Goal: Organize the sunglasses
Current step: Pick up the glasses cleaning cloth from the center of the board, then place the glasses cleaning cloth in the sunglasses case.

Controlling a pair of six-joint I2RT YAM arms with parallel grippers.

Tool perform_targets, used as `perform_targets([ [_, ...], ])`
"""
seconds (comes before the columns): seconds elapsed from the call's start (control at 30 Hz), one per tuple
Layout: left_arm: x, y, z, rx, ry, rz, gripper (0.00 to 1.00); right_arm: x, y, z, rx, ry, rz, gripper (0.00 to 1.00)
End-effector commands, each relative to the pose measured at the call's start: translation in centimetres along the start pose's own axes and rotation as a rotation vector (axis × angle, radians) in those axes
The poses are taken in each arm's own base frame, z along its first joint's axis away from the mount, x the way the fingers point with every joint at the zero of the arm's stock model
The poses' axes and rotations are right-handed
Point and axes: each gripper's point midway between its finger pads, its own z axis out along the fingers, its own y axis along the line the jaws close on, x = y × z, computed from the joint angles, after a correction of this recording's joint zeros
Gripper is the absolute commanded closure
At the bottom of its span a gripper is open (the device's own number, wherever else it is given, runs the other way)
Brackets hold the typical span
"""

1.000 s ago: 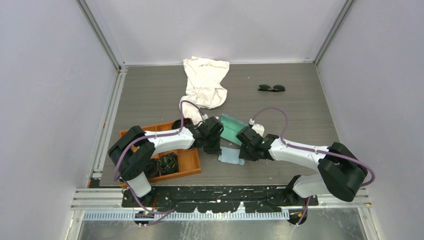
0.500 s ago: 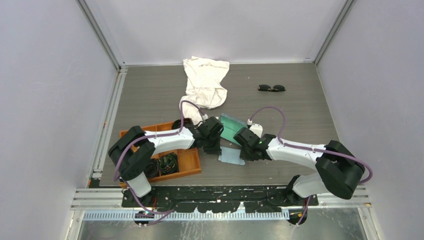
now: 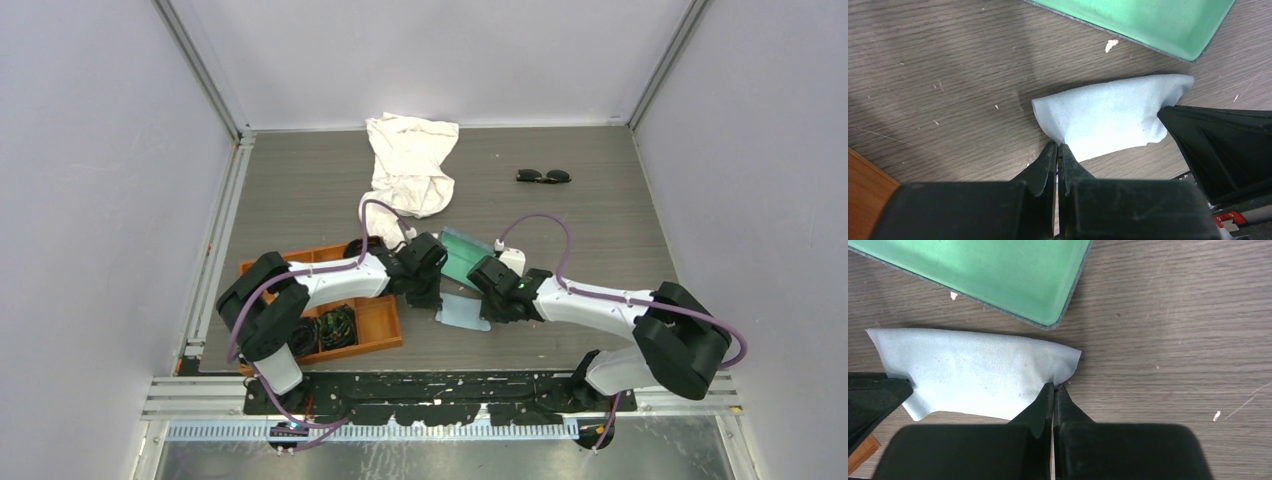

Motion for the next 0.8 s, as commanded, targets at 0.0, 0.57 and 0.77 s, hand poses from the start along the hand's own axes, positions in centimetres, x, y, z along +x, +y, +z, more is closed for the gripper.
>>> perform_targets([
  [0.0, -2.2, -2.3, -2.3, 0.054, -0.068, 0.041, 1.0, -0.4, -0.6, -1.0, 0.015, -0.029, 0.013, 1.0],
  [0.57, -7.8, -2.4, -3.5, 0.073, -0.118, 0.083, 1.0, -7.0, 2.3, -2.8, 0.006, -0.258, 0.051, 1.0],
  [0.77, -10.0, -1.7, -2.9, 0.087, -0.107, 0.065, 1.0, -8.7, 3.2, -2.1, 0.039, -0.29, 0.031, 1.0],
])
